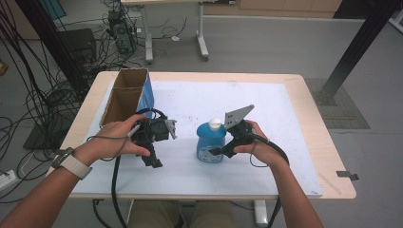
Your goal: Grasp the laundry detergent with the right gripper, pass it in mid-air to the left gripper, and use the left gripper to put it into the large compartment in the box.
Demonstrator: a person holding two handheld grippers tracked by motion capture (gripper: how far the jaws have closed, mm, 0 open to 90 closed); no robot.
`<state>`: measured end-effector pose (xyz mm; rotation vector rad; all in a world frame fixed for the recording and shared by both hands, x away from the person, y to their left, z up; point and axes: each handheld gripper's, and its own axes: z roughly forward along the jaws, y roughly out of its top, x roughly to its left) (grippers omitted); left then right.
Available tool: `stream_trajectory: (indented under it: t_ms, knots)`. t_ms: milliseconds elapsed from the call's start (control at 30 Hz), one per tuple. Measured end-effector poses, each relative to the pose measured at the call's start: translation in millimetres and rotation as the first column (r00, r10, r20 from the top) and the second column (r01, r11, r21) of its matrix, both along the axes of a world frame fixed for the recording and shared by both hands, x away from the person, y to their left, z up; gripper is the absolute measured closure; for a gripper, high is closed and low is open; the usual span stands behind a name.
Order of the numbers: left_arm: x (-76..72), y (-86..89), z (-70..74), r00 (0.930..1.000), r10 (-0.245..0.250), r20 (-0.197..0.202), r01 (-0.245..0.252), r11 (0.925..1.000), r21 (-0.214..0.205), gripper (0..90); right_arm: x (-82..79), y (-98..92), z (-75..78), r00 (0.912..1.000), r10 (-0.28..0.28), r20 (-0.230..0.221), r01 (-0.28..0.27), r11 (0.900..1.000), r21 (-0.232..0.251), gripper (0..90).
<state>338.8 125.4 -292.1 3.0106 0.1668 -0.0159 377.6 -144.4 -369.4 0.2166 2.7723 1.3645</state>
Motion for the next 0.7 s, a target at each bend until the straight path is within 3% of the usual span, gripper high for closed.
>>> stream_trajectory:
  t_ms: [700]
  knots:
    - [-0.1,-0.9,-0.8,1.0000,0.007,-0.003,-0.007,1.0000,-0.005,11.9,-0.3,0.2,-5.2,1.0000,-0.006,0.006,0.006,0.9996,0.028,27.0]
